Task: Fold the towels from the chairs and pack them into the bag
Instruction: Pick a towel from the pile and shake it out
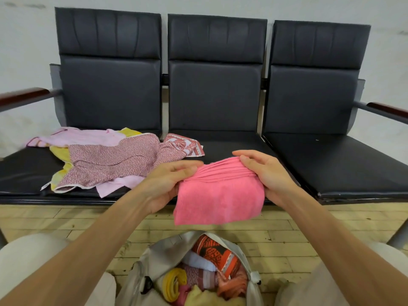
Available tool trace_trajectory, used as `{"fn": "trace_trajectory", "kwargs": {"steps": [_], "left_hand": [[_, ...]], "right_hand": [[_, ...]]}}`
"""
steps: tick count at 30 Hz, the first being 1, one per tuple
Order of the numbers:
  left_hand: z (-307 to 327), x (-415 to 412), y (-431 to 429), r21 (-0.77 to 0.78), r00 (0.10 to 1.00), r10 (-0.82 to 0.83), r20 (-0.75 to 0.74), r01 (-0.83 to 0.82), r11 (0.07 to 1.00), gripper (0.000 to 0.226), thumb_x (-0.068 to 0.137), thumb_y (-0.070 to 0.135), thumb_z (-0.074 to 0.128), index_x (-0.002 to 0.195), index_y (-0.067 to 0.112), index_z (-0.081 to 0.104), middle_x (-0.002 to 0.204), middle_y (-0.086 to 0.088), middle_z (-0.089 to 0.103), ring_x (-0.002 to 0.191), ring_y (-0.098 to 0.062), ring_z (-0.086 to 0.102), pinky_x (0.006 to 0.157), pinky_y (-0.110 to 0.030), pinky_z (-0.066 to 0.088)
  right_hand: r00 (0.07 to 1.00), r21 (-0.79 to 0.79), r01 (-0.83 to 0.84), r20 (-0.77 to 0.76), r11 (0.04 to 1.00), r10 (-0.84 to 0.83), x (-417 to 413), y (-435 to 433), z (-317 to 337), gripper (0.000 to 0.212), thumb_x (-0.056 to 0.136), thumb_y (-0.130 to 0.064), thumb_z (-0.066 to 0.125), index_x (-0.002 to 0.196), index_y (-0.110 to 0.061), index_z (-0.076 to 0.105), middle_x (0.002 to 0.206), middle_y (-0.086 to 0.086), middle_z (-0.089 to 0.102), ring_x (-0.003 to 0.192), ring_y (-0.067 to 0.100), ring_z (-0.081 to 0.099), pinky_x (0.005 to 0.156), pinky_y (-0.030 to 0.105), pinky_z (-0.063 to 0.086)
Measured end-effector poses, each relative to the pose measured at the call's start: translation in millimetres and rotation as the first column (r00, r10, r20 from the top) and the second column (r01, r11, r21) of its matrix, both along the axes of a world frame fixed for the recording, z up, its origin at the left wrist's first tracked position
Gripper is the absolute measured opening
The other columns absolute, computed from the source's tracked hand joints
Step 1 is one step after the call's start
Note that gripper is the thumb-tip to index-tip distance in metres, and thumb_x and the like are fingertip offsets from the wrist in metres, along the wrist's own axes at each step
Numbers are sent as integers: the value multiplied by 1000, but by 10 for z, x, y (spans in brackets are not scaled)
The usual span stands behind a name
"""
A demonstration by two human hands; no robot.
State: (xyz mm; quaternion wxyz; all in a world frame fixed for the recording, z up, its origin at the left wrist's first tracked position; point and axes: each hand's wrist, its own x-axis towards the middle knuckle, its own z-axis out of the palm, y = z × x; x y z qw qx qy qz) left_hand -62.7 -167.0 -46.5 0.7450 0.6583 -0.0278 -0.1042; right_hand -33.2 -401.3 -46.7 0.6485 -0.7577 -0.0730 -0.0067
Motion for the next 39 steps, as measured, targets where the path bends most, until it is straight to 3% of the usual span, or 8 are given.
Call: {"fn": "trace_trajectory", "kwargs": {"steps": [4,9,12,17,23,28,35,39], "left_hand": [[21,30,44,-45,1000,19,22,-18,999,46,89,1,60,127,28,58,110,-10,72,88,-17,68,68,-23,58],[63,29,113,-81,991,114,-70,-119,990,26,85,2,65,110,6,66,97,-12,72,73,-14,70,54,-21,54],[53,40,127,-72,976,133,-172,-147,986,8,83,9,68,89,6,67,73,-9,70,56,-15,65,47,-21,52],[-49,75,87,-140,967,40,-252,-77,987,20,84,12,67,100,1,67,87,-13,70,68,-18,66,61,-25,56],[-132,69,28,109,996,-48,77,39,993,22,92,8,59,113,1,60,106,-13,69,95,-21,65,83,-30,54],[-184,78,-3,545,861,-211,463,-90,833,16,90,12,65,105,9,58,98,0,63,92,-11,58,89,-36,45],[-117,55,-10,589,730,-378,570,-42,807,28,84,-2,67,105,15,63,101,12,65,102,-9,61,89,-28,49],[-69,39,22,558,715,-338,612,-87,825,36,81,-1,71,104,26,66,104,16,67,105,-4,61,90,-17,46]], "right_hand": [[994,-35,-106,18,994,107,-23,-46,66,27,84,-26,69,111,-23,71,111,-1,70,102,20,68,85,37,58],[933,-197,-348,21,917,358,-54,-137,130,59,68,4,80,121,-17,64,111,2,70,104,16,67,84,31,58],[929,-253,-329,84,910,360,-46,-141,121,50,73,7,77,116,-14,64,110,4,69,104,19,67,87,34,57],[892,-352,-207,315,913,324,-20,-149,119,27,82,2,71,104,-12,64,100,-5,66,94,12,63,80,24,51],[929,-424,-285,98,859,356,13,-293,138,40,75,1,78,108,-17,65,106,3,66,97,20,64,88,44,52],[886,-644,-424,-150,637,438,1,-182,50,66,78,-35,78,136,-30,47,135,-11,53,125,6,51,104,27,45],[821,-637,-464,-47,616,569,-17,162,-47,28,88,-30,70,114,-25,61,109,-6,66,100,8,64,89,34,54],[828,-605,-473,-56,641,558,16,159,-48,31,88,-26,71,117,-16,64,109,1,68,96,15,67,83,39,58]]}}
